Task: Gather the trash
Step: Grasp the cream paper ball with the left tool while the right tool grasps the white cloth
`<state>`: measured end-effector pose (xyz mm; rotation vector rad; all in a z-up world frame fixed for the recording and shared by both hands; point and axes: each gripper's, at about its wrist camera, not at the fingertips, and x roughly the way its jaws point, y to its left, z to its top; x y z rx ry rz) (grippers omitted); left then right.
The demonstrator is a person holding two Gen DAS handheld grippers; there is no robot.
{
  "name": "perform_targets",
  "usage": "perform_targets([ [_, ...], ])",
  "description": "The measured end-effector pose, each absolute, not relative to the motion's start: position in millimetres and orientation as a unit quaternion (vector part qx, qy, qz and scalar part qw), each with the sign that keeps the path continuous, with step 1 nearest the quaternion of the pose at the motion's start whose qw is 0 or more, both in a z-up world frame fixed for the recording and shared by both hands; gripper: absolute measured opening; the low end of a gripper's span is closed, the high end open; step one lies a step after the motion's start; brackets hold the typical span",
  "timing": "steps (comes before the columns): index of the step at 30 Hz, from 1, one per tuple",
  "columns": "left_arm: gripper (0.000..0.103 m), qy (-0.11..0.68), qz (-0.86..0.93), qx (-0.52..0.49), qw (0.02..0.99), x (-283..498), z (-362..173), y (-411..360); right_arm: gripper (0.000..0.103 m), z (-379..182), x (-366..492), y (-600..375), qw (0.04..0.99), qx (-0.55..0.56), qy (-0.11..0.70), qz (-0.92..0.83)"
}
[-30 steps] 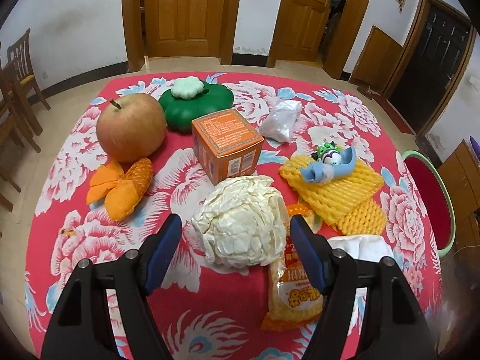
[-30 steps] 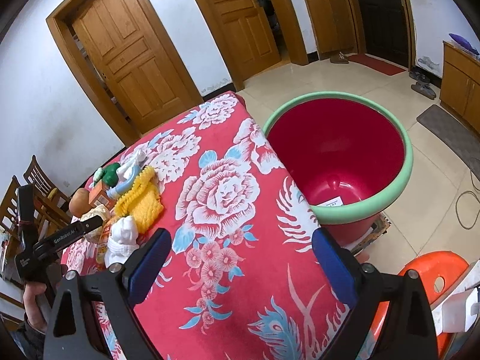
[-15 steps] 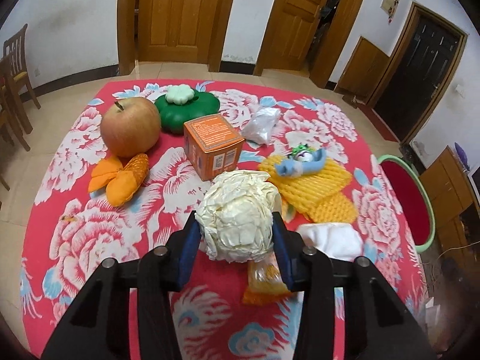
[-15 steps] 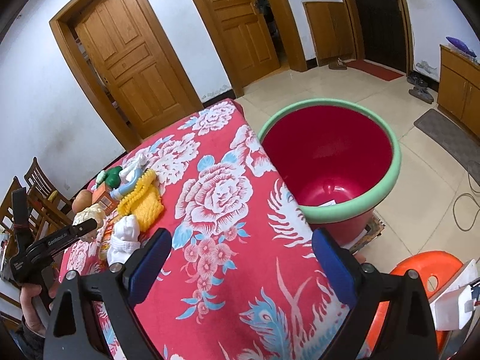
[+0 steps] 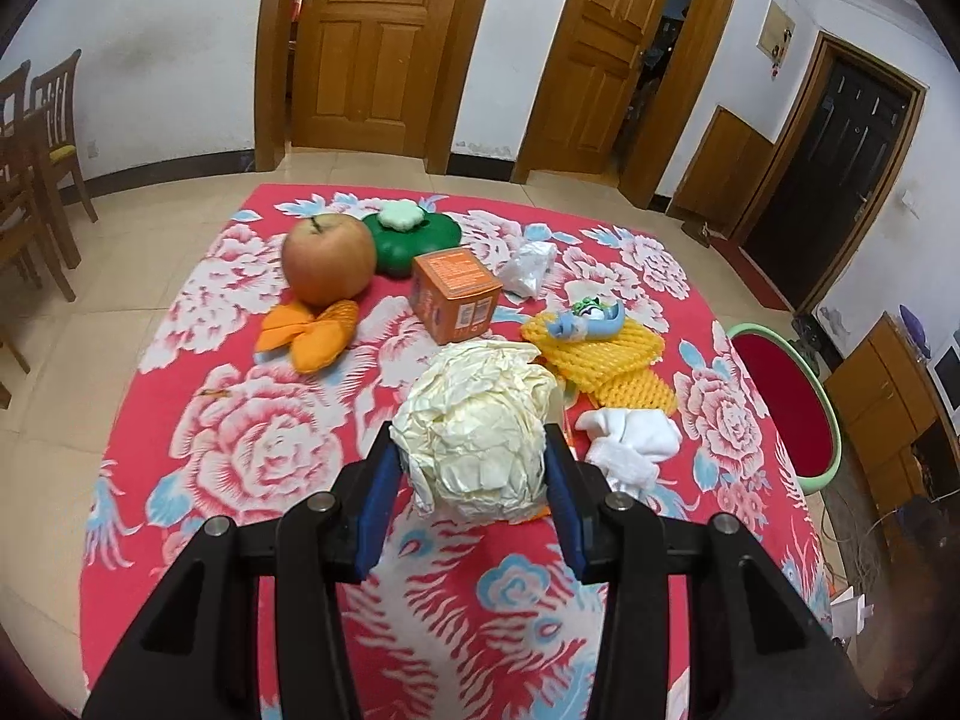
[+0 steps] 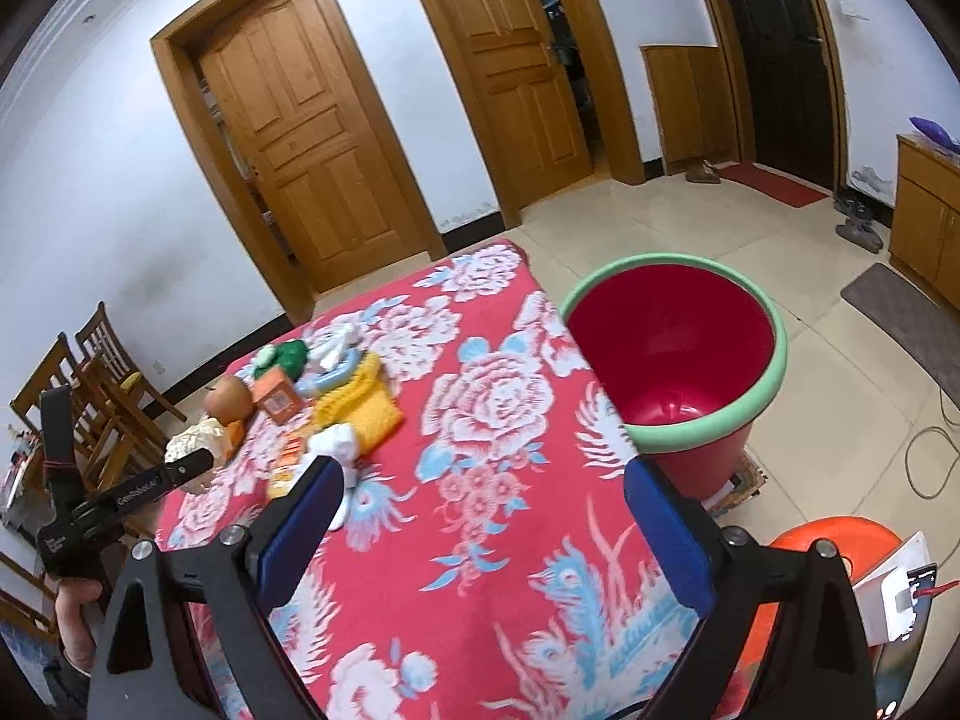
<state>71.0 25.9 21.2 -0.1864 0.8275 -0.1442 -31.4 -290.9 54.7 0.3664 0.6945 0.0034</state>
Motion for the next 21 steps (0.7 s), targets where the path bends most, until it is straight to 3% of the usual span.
perform_targets([
  [7, 0.046, 0.391, -0.065, -0.089, 0.914, 62, 24, 43, 0.092, 63, -25, -263, 0.921, 0.172, 0.348, 0.037],
  [13, 0.046, 0.384, -0.066, -0.087, 0.917, 67, 20, 55, 0.081, 51, 1, -230, 0.904, 0.171, 0.387, 0.064],
  [21, 0.046, 0.381, -0.071, -0.104, 0.916, 83, 8, 68, 0.078, 25, 44, -186, 0.888, 0.164, 0.423, 0.074],
])
